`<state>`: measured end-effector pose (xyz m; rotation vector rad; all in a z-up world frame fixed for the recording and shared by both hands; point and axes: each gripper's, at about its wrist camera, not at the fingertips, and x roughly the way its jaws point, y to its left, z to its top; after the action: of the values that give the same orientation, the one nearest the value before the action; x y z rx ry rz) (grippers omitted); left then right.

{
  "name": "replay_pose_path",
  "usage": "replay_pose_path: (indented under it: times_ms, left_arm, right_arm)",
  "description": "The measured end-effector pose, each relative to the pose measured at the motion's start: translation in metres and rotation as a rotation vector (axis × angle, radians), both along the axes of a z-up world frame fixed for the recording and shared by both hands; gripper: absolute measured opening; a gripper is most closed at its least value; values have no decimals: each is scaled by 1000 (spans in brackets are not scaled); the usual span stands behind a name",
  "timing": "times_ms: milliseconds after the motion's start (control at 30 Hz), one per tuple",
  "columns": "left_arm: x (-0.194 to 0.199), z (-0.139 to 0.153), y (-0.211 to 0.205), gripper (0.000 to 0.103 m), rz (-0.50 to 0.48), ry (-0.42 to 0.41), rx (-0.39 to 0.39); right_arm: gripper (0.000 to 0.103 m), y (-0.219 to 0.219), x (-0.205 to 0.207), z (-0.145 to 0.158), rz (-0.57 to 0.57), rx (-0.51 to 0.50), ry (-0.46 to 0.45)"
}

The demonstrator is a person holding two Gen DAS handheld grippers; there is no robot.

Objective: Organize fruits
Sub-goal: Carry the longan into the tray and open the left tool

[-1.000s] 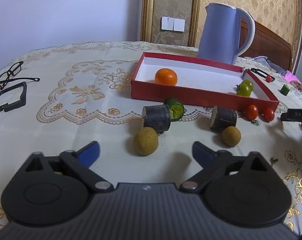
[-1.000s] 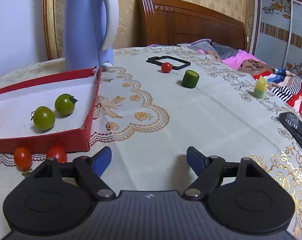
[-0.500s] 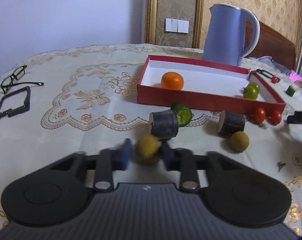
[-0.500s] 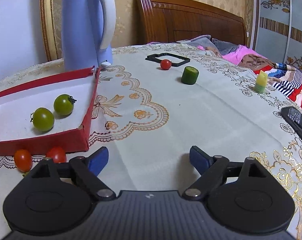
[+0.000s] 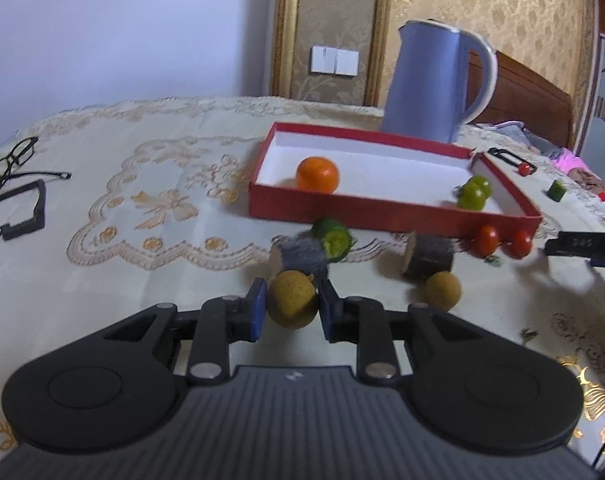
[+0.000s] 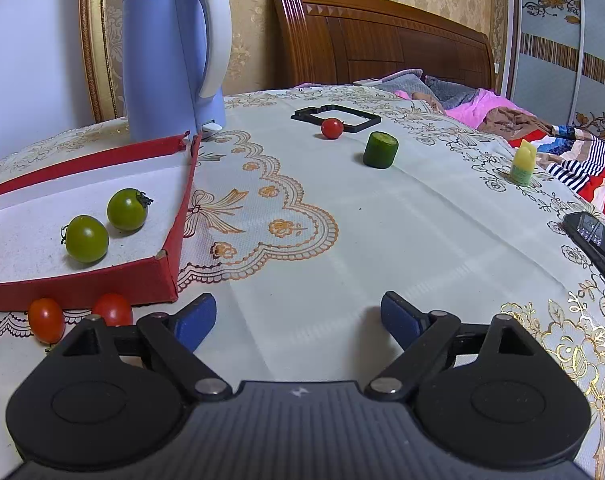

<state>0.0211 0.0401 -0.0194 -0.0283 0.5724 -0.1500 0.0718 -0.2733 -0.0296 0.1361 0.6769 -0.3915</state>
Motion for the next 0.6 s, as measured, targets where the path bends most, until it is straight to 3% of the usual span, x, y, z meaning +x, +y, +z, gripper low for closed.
replay_pose_path:
  times_ms: [233,600]
  left_arm:
    - [19,19,-15,24,-43,-33,17]
    - [97,42,-69,24,-100,-65,68]
  right_arm:
    - [90,0,0,0,0,0,0]
    - [91,0,0,0,1,0,0]
